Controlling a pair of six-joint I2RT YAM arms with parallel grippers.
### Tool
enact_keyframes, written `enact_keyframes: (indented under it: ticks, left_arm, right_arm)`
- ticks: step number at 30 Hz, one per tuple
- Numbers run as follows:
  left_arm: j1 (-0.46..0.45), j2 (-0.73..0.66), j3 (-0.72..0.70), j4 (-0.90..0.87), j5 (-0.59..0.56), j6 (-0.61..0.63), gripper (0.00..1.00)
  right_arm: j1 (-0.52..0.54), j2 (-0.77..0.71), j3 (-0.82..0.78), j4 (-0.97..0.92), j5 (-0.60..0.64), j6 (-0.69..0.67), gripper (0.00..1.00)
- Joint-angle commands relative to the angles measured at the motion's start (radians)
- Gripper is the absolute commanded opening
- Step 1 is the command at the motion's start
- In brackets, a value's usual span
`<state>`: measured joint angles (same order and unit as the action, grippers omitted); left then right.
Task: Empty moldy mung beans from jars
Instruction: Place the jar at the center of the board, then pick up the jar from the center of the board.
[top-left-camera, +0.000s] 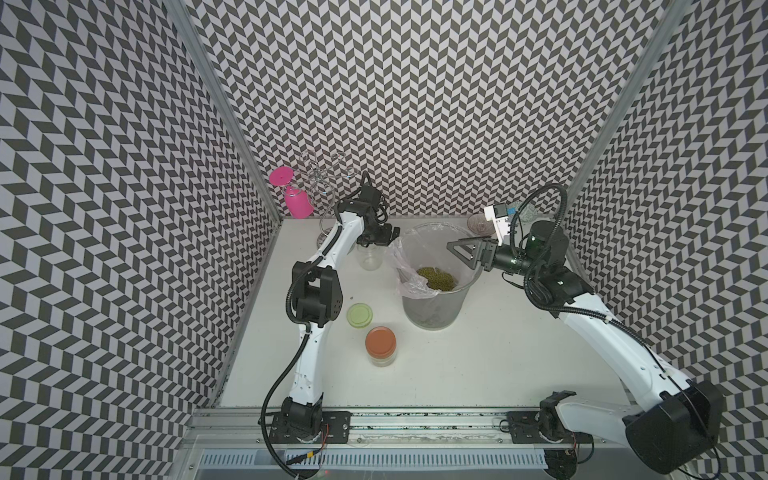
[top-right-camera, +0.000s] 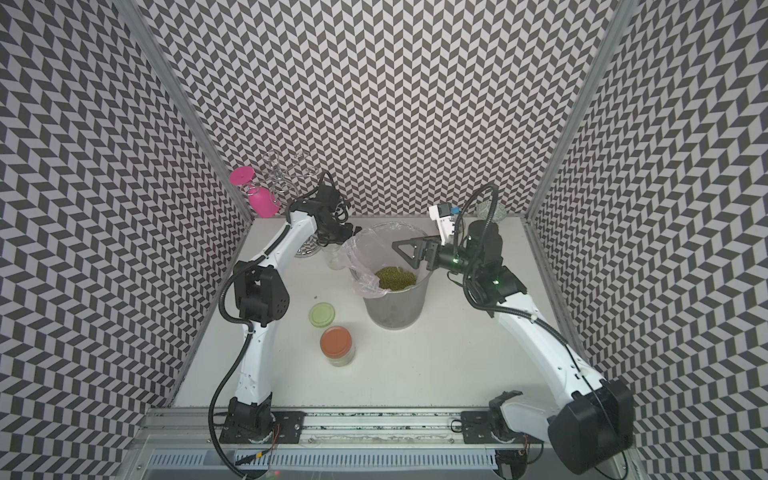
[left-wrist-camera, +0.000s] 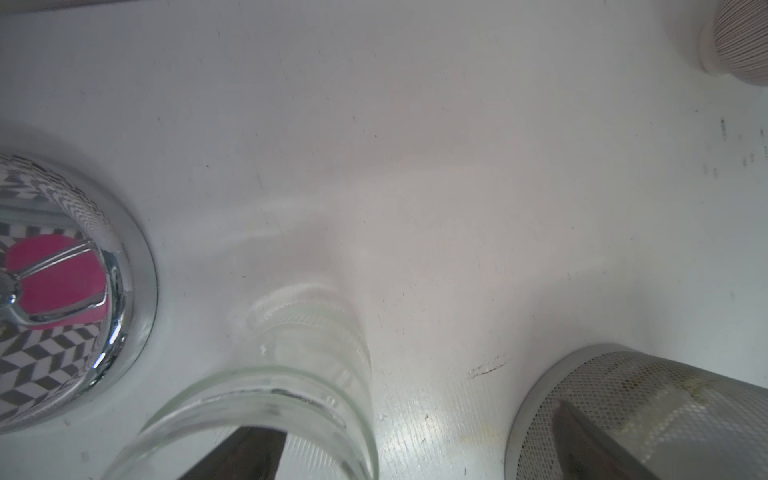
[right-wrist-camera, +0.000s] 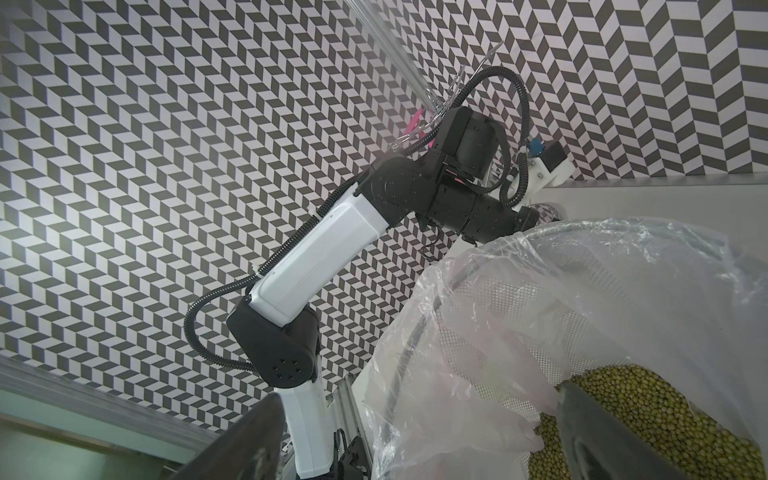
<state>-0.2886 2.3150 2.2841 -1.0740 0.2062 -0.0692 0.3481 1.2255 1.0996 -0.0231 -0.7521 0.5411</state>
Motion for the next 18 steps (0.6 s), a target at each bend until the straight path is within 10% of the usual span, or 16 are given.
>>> enact_keyframes:
  ticks: [1,8,18]
  left_arm:
    - [-0.010,-0.051,0.029,0.028,0.012,0.000,1.00]
    - [-0.011,-0.197,-0.030,0.063,-0.030,-0.088,1.00]
    - [0.025,-0.724,-0.616,0.322,-0.078,-0.240,1.00]
  right_arm:
    - [-0.004,-0.012,0.051,-0.064,0.041,-0.091,0.99]
    - [0.125,-0.042,0.098,-0.261,0.311,-0.278,0.99]
    - [0.562,-0.014,0.108,-0.336,0.715,-0.366,1.00]
